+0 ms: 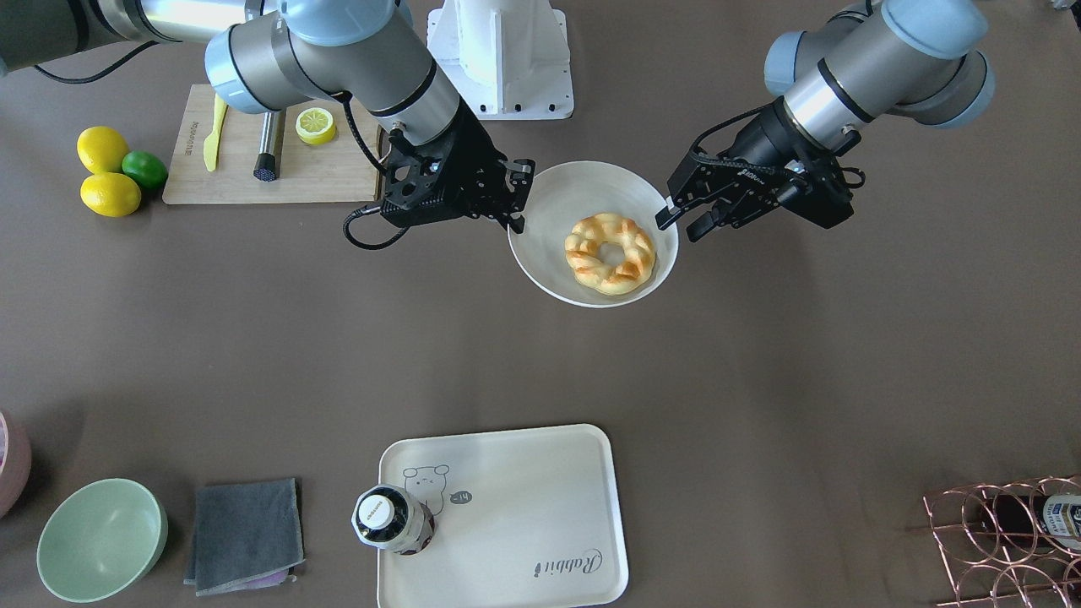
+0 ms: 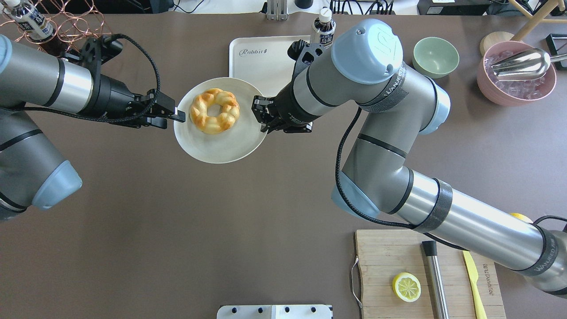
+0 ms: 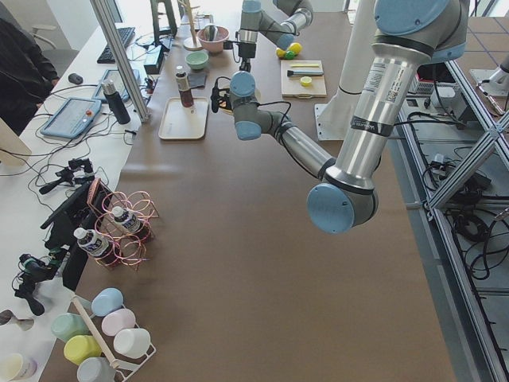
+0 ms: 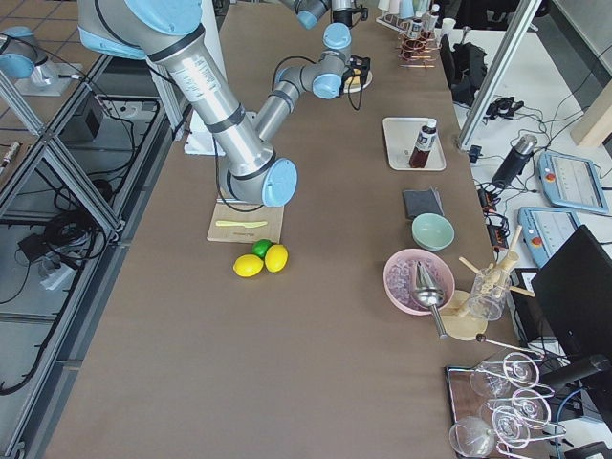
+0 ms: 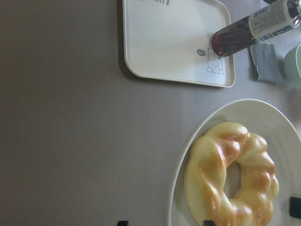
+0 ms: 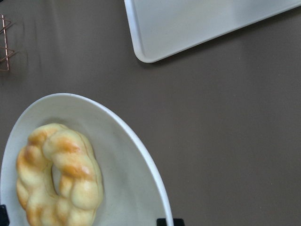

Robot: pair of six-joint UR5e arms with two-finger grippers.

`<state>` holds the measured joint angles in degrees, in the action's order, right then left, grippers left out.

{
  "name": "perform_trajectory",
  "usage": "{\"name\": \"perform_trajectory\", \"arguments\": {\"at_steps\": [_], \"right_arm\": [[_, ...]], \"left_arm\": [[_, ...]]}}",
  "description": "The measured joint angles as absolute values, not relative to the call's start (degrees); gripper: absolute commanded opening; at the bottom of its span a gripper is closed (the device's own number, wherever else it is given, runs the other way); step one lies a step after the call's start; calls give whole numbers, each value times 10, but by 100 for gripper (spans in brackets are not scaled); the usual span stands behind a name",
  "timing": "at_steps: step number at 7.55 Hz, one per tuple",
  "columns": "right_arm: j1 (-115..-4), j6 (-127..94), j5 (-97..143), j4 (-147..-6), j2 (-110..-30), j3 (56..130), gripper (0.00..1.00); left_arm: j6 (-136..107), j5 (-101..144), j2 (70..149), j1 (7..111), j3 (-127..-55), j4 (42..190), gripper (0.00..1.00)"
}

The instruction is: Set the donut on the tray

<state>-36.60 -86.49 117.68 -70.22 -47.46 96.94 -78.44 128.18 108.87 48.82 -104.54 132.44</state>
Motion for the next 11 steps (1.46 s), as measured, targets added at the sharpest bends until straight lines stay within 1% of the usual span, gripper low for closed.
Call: {"name": "perform_trajectory", "arguments": {"at_steps": [2, 3, 4, 7, 8, 9, 11], "right_arm": [[-366, -866, 1177, -702, -474, 970, 0], [-366, -867, 1177, -702, -474, 970, 0], [-366, -867, 1177, -701, -474, 970, 0], [-366, -867, 1177, -701, -474, 970, 0], [-367, -866, 1177, -700, -474, 970, 88], [-368, -866, 1177, -700, -474, 970, 100], [-372, -868, 1177, -701, -474, 970, 100]], "left_arm": [[-784, 1281, 1089, 485, -1045, 1324, 18], [-784, 1281, 1090, 483, -1045, 1324, 7], [-784, 1281, 1090, 482, -1045, 1324, 0], [-784, 1281, 1091, 480, -1045, 1324, 0], [-784, 1281, 1091, 480, -1045, 1323, 0], [-784, 1282, 1091, 480, -1046, 1318, 0], [-785, 1284, 1107, 480, -1058, 1264, 0]]}}
